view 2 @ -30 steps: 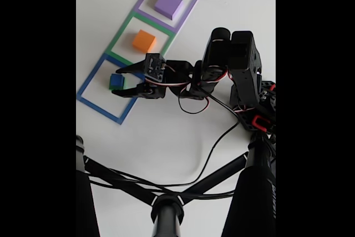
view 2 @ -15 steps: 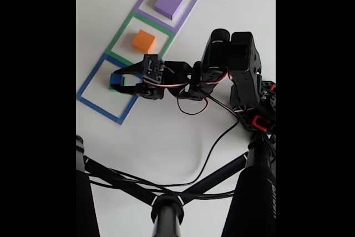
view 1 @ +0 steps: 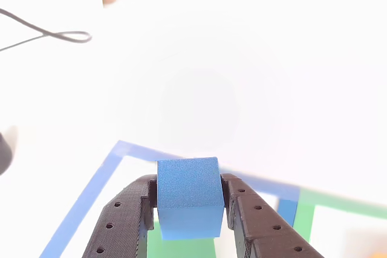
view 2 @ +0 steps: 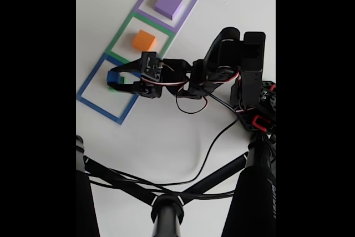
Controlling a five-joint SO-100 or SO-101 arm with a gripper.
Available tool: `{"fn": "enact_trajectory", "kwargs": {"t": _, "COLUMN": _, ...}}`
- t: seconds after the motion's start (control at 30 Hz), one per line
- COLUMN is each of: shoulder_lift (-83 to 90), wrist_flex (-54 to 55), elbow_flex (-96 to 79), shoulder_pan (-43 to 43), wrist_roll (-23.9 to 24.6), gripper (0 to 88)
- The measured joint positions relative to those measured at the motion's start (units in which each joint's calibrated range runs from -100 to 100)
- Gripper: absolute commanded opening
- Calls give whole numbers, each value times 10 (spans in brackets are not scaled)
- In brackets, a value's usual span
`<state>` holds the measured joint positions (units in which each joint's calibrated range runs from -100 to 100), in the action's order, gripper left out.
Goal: Tower of hanoi
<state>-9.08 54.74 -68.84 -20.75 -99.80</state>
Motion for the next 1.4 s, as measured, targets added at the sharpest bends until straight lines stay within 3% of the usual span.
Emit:
{"fn": "enact_trajectory", "kwargs": {"t": 0.23, "shoulder_lift": 189, "wrist_flex": -198, "elbow_flex": -1, "shoulder_pan": 0, "wrist_roll": 0, "gripper": 2}}
{"fn": "enact_trajectory", "kwargs": {"t": 0.47, "shoulder_lift": 394, "wrist_flex": -523, "elbow_flex": 81, "shoulder_pan": 34, "wrist_roll": 0, "gripper": 2}}
{"fn": "enact_trajectory", "kwargs": {"t": 0.97, "shoulder_lift": 475, "wrist_flex": -1250, "elbow_flex": 626, "shoulder_pan": 169, "wrist_roll": 4, "gripper": 1}}
{"fn": "enact_trajectory", "kwargs": {"t": 1.17, "shoulder_lift": 476, "wrist_flex": -1388, "elbow_flex": 781, "shoulder_pan": 225, "wrist_roll": 51, "gripper": 1}}
{"fn": "enact_trajectory", "kwargs": {"t": 1.4, "shoulder_lift": 476, "wrist_flex": -1460, "elbow_flex": 872, "shoulder_pan": 279, "wrist_roll": 99, "gripper": 1}}
